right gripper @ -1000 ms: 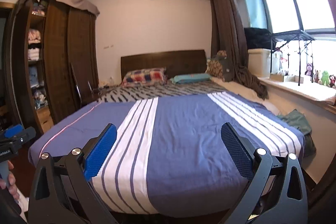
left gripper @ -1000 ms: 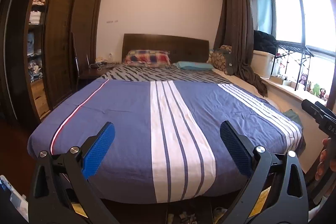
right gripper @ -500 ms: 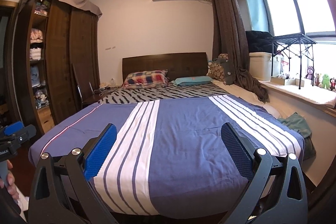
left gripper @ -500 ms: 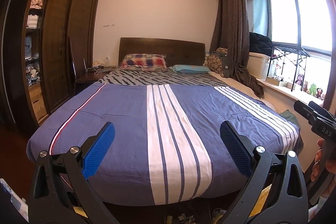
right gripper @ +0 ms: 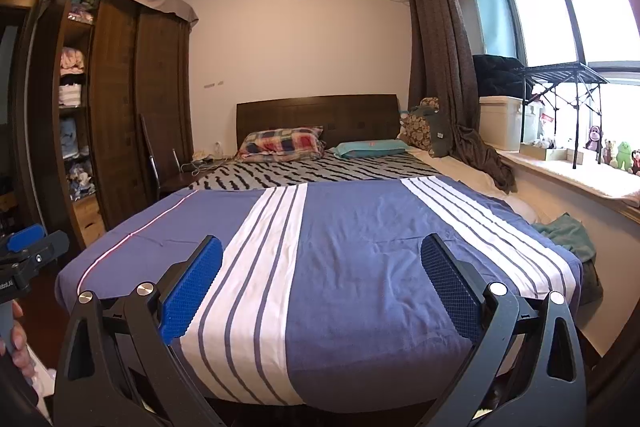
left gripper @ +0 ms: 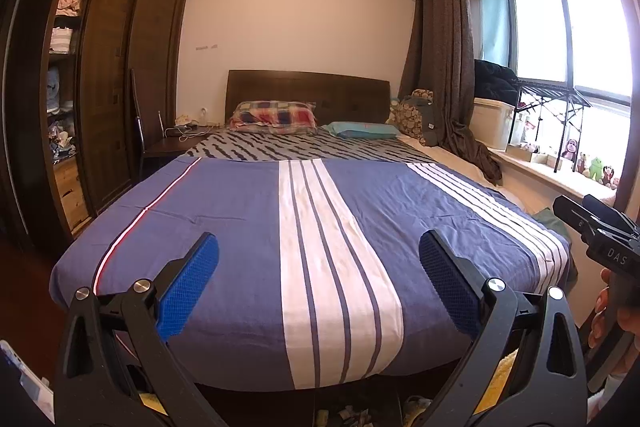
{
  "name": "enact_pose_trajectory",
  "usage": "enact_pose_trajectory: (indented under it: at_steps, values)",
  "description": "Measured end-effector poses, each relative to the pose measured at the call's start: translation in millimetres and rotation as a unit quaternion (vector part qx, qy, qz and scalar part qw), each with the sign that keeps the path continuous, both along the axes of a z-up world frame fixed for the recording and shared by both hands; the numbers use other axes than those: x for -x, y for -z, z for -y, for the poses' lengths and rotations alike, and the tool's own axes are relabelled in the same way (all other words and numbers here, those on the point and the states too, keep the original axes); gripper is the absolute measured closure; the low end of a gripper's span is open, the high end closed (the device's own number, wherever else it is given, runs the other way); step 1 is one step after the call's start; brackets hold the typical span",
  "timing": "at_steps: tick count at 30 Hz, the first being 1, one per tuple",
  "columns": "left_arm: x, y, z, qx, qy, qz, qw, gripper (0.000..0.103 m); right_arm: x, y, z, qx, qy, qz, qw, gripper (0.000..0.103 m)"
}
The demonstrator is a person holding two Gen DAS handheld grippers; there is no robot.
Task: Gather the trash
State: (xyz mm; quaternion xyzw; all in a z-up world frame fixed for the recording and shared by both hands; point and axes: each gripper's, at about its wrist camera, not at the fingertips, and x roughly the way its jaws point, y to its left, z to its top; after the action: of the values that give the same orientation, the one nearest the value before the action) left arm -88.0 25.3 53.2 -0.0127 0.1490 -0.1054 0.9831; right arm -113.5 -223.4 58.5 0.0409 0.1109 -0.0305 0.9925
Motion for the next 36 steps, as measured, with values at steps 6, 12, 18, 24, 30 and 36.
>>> enact_pose_trajectory:
  at_steps: [6,12,18,24,30,36]
  values:
    - [-0.4,0.1,-0.6,0.001,0.0,0.001,1.0,0.008,0.2,1.0,3.3,-0.004,0.001,0.001,1.0,0.003]
    - [-0.7,1.8,-1.4,0.0,-0.001,-0.001,1.0,0.008,-1.5,2.5,3.2,-0.004,0.001,-0.003,1.0,0.003]
    - [-1.2,3.3,-2.1,0.0,-0.002,-0.002,1.0,0.008,-3.3,2.4,1.0,-0.003,-0.002,-0.007,1.0,0.003]
    - [-1.3,3.7,-1.8,0.0,-0.001,-0.003,1.0,0.008,-3.6,1.9,0.5,-0.002,-0.003,-0.008,1.0,0.003]
    - [-1.3,3.8,-2.3,0.001,-0.002,-0.002,1.0,0.008,-3.2,1.8,0.7,-0.003,-0.003,-0.007,1.0,0.003]
    - [-1.5,4.4,-2.8,0.001,-0.003,0.0,1.0,0.008,-2.1,1.6,0.0,-0.001,-0.003,-0.006,1.0,0.003]
